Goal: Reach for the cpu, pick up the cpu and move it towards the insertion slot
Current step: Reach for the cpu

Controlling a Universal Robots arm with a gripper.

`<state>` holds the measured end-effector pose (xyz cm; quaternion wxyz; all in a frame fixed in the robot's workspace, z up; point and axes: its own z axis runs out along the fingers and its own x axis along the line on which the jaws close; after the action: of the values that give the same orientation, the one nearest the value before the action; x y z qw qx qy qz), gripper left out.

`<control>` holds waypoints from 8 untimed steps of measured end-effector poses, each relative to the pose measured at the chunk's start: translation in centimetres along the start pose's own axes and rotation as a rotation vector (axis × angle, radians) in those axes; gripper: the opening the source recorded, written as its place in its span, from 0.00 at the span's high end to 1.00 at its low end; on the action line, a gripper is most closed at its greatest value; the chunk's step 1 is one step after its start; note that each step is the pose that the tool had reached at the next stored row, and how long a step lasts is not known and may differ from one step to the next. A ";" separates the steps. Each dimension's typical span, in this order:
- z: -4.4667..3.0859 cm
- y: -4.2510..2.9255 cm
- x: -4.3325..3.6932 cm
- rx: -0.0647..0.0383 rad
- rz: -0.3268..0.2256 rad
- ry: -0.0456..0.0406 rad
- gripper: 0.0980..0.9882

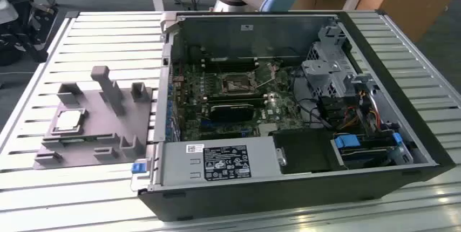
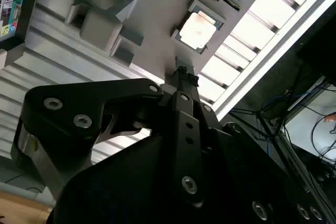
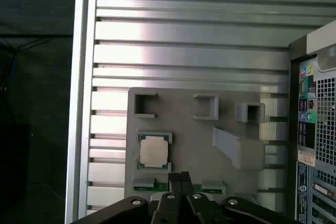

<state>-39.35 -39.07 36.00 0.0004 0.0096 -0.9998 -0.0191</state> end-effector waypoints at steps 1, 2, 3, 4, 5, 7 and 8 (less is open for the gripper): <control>0.00 0.00 0.00 0.000 0.000 0.0000 0.99; 0.00 0.00 0.00 0.000 0.000 0.0000 0.99; 0.00 0.00 0.00 0.000 0.000 0.0000 0.99; 0.00 0.00 0.01 0.000 0.000 0.0001 0.99; 0.00 0.00 0.02 0.000 0.000 0.0001 0.99; 0.02 0.00 0.07 0.000 0.000 0.0000 0.99; 0.04 0.00 0.10 0.000 0.000 -0.0001 0.99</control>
<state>-39.45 -39.07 35.96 0.0003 0.0096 -0.9998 -0.0191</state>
